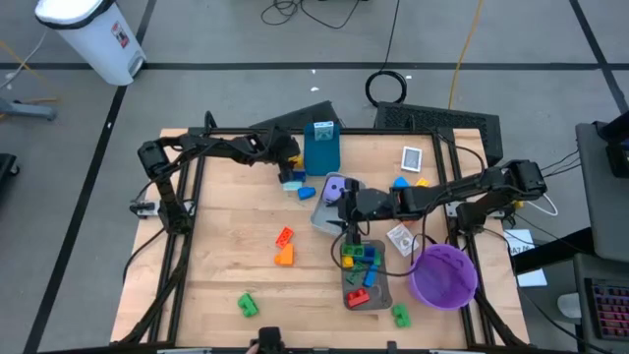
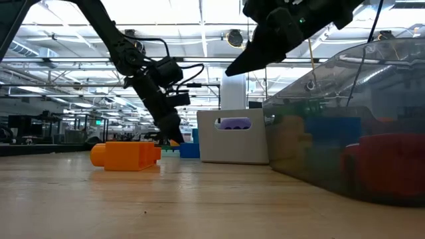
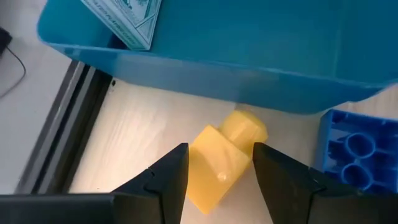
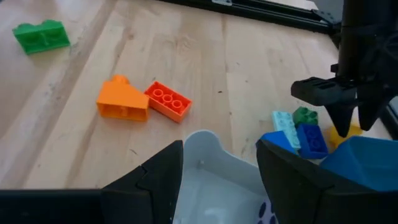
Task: Pick & Place Toys
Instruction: Put the yellow game piece into the black bin
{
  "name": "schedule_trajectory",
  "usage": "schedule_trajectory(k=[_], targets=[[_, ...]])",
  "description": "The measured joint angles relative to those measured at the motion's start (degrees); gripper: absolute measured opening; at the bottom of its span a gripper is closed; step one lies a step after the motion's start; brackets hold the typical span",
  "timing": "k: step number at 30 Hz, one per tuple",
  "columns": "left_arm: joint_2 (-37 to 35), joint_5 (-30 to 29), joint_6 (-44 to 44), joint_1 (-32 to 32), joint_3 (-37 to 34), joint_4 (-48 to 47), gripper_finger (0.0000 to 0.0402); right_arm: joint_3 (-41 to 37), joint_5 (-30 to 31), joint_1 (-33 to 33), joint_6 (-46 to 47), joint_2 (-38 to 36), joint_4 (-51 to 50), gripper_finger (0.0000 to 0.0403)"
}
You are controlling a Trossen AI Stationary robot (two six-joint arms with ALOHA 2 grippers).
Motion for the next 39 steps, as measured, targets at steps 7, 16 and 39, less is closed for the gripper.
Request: schedule_trajectory(k=[7, 16, 39], targets=[[-0.4, 0.0, 6.8, -0.5, 3.9, -5.1, 0.0186, 0.0, 0.0, -1.1, -1.1, 0.0, -1.1, 0.0196], [-0.4, 0.1, 13.5, 0.3, 11.6, -18.5, 0.0187, 0.0, -0.1, -2.5, -2.1, 0.0, -1.7, 0.0196], [-0.2, 1.5, 17.0, 3.2, 12.2, -20.4, 0.0269, 0.0, -7.5, -5.9, 2.6, 0.0, -1.2, 0.0196]])
